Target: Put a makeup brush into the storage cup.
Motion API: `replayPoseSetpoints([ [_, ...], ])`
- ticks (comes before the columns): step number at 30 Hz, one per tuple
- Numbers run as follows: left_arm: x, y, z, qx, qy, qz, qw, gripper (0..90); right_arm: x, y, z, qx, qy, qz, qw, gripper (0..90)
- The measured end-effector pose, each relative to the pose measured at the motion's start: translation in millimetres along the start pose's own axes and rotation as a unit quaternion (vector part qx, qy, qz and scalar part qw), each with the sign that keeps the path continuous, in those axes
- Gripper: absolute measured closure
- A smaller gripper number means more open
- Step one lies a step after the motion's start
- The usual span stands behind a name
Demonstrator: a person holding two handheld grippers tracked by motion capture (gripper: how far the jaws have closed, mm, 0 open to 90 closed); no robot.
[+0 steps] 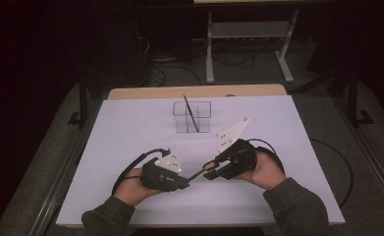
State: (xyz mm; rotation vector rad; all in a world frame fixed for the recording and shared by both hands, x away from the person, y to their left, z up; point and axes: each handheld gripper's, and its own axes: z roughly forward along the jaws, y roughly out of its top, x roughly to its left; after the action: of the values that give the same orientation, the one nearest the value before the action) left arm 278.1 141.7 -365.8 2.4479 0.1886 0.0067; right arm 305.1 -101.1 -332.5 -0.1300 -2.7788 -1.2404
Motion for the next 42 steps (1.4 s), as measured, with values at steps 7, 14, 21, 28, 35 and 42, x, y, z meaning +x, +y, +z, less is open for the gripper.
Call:
replayPoseSetpoints([
  [7, 0.7, 1.2, 0.5, -0.009, 0.000, -0.007, 0.9999, 83.9, -1.3, -6.5, 7.3, -0.046, 0.003, 0.007, 0.9989, 69.7],
  [14, -0.5, 3.8, 4.0, -0.012, -0.002, -0.004, 0.9999, 84.0, -1.1, -7.0, 5.2, -0.064, 0.014, 0.009, 0.9978, 82.5],
  [21, 0.5, 6.1, 5.2, -0.008, -0.006, 0.000, 0.9999, 77.7, -1.3, -0.4, 0.5, -0.031, 0.006, -0.001, 0.9995, 83.0],
  [28, 0.5, 9.6, 7.8, -0.012, -0.007, 0.000, 0.9999, 78.3, -1.1, 16.6, -3.0, 0.019, 0.010, -0.016, 0.9997, 83.0],
  [35, 0.9, 10.4, 7.7, -0.016, -0.013, 0.001, 0.9998, 84.0, 3.4, 31.9, -1.9, 0.046, 0.011, -0.028, 0.9985, 82.9],
  [42, 2.5, 8.0, 5.6, -0.041, -0.012, -0.011, 0.9990, 84.4, -1.2, 25.1, -0.5, 0.014, 0.010, -0.013, 0.9998, 73.9],
])
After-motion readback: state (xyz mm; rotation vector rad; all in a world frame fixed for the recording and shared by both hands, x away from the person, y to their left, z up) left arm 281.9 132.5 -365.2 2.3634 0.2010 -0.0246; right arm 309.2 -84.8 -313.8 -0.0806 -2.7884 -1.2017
